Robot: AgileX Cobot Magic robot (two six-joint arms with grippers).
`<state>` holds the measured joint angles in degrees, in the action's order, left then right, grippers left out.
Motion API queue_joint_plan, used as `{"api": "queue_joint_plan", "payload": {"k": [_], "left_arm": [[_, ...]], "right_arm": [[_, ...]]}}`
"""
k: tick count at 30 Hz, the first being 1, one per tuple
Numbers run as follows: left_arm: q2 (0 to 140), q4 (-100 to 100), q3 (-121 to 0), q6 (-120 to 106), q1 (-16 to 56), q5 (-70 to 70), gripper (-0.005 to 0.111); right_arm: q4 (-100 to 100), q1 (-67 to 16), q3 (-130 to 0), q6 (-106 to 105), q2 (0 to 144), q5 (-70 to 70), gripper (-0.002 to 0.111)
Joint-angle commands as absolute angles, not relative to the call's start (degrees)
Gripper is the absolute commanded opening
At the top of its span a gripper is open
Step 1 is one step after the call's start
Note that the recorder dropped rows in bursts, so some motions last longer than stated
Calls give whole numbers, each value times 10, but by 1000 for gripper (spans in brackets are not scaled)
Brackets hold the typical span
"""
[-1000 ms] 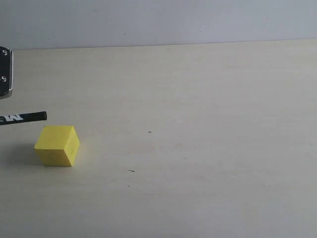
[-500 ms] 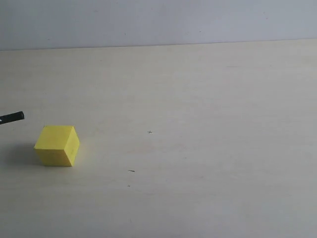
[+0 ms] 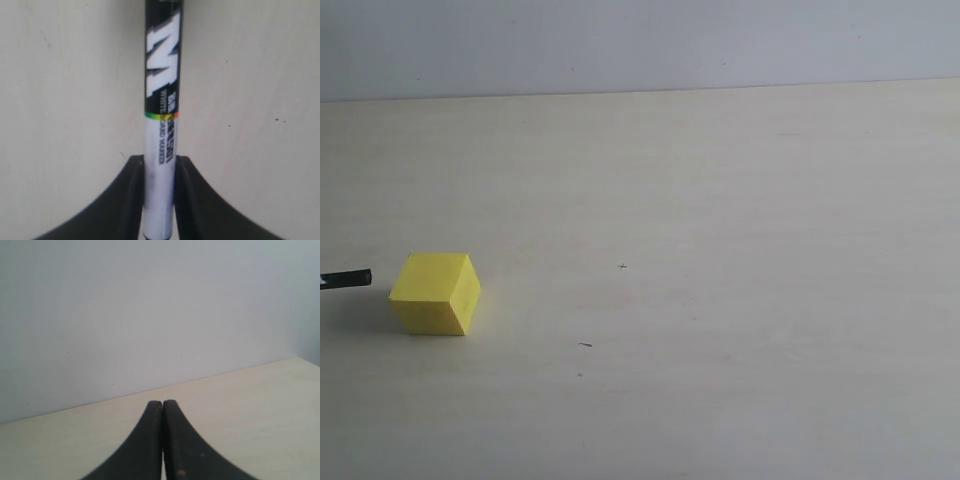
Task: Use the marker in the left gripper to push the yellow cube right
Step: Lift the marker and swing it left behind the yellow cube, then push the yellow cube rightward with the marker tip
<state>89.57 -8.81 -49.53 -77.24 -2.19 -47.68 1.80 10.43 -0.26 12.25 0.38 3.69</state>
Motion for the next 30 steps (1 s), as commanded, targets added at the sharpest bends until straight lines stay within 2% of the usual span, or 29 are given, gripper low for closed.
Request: {"api": "queue_joint_plan", "payload": {"k": [1, 16, 23, 30], "left_arm": [[906, -98, -491, -761, -34, -476, 0], [972, -96, -491, -795, -33, -407, 0], [973, -51, -510, -804, 74, -384, 0], [973, -58, -510, -776, 11, -421, 0]], "right_arm": [[19, 106, 0, 121, 0, 34, 0], [19, 106, 0, 121, 0, 34, 0], [19, 106, 0, 121, 0, 34, 0], [19, 106, 0, 121, 0, 34, 0]]}}
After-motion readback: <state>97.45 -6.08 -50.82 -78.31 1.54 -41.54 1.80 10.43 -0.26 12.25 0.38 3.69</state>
